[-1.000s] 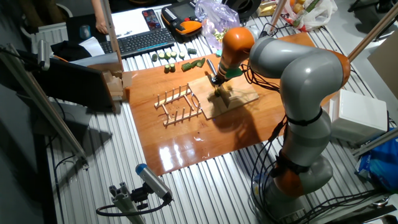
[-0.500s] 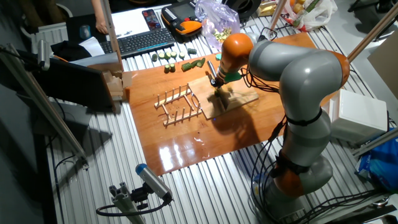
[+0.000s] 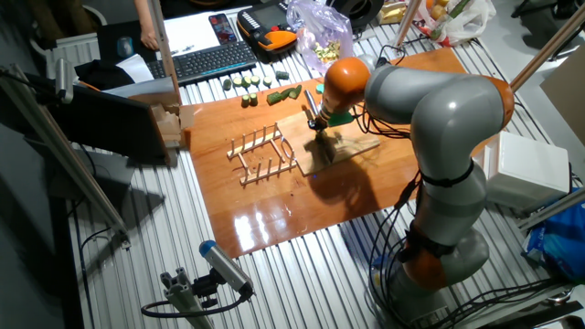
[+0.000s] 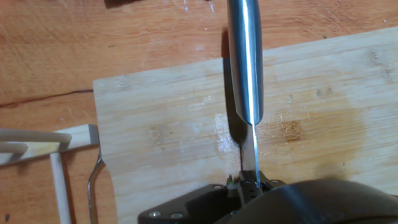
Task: Chop the cucumber into shreds
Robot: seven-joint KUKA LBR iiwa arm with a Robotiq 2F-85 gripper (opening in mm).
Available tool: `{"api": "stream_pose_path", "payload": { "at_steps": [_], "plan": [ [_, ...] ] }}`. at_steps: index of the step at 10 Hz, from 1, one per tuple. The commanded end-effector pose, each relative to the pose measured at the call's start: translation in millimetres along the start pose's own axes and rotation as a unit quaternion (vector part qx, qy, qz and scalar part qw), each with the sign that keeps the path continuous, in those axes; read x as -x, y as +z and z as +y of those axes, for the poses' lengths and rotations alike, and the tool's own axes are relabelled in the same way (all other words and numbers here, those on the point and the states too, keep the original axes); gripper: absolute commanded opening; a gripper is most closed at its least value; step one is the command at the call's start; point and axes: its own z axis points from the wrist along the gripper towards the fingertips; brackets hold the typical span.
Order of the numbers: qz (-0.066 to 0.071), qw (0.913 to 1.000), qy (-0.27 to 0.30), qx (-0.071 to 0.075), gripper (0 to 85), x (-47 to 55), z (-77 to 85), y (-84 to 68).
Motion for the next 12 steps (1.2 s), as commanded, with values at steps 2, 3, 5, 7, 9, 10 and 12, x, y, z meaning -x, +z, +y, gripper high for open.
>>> {"api": "stream_pose_path", "payload": {
  "at_steps": [2,3,5,7,9,10,12],
  "plan": [
    [0.009,0.9999,-0.003,0.007,0.0,7.9,-7.3,-11.9],
    [0.011,0.9999,-0.003,0.008,0.0,9.9,-9.1,-15.2],
    [0.011,0.9999,-0.003,0.006,0.0,10.2,-9.0,-16.0],
    [0.02,0.9998,-0.001,0.009,0.0,11.8,-4.7,-22.9],
    [0.026,0.9997,0.0,0.003,0.0,11.2,-1.6,-33.4],
    [0.025,0.9997,-0.002,0.002,0.0,11.2,-4.4,-34.3],
    [0.025,0.9997,-0.002,0.003,0.0,11.2,-5.4,-33.5]
  ]
}}
